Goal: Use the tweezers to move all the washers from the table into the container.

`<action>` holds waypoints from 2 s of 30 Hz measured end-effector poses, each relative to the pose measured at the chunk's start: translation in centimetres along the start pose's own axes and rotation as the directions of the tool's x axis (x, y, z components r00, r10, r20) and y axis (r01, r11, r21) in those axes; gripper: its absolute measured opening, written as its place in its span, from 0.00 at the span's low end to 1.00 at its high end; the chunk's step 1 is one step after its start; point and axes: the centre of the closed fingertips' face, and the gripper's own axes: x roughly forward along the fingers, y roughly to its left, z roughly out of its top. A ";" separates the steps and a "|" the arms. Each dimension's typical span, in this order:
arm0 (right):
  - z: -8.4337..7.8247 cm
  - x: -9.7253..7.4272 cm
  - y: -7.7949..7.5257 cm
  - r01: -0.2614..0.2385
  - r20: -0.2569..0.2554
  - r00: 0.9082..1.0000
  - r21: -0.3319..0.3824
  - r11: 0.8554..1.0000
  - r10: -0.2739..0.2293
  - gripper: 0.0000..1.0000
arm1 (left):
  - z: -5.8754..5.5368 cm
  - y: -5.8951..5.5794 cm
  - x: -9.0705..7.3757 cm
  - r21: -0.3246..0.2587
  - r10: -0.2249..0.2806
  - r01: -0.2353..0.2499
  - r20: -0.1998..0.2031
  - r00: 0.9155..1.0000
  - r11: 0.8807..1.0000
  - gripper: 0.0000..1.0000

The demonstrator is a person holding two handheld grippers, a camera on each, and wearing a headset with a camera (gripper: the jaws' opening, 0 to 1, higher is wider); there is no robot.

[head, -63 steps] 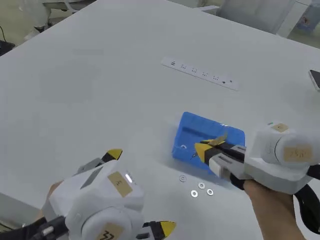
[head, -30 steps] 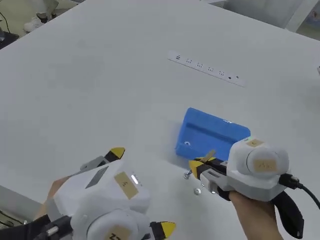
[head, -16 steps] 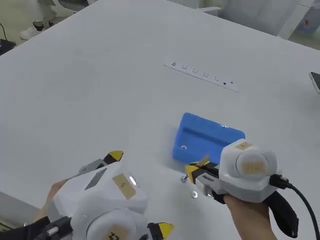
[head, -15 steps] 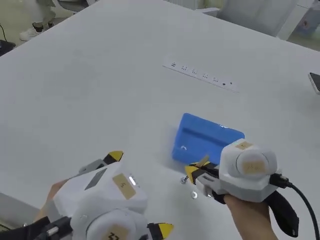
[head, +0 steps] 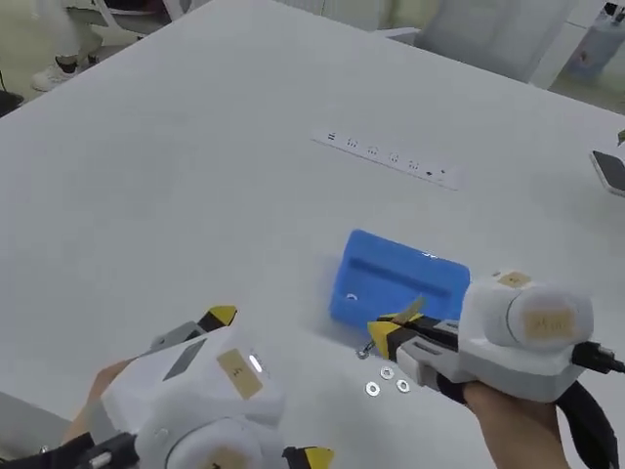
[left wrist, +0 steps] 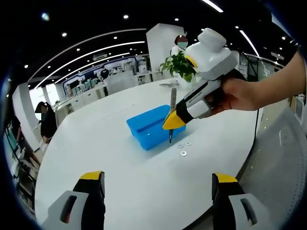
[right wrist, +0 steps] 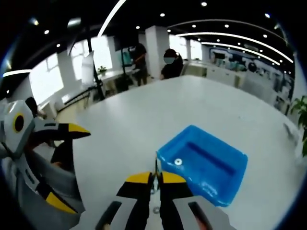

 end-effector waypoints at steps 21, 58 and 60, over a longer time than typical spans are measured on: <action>3.8 2.3 -4.4 0.111 0.060 0.992 0.029 0.993 -0.112 0.03 | -0.1 -0.2 0.0 0.003 -0.009 0.009 -0.007 1.000 1.000 0.95; 0.1 6.5 -6.1 0.164 -0.020 0.986 0.080 0.983 -0.163 0.03 | -1.0 -0.5 0.4 0.039 -0.010 0.012 -0.059 0.998 0.999 0.93; 0.2 6.4 -6.1 0.169 -0.025 0.986 0.081 0.982 -0.168 0.04 | -1.0 -0.5 0.4 0.039 -0.010 0.012 -0.058 0.998 0.999 0.93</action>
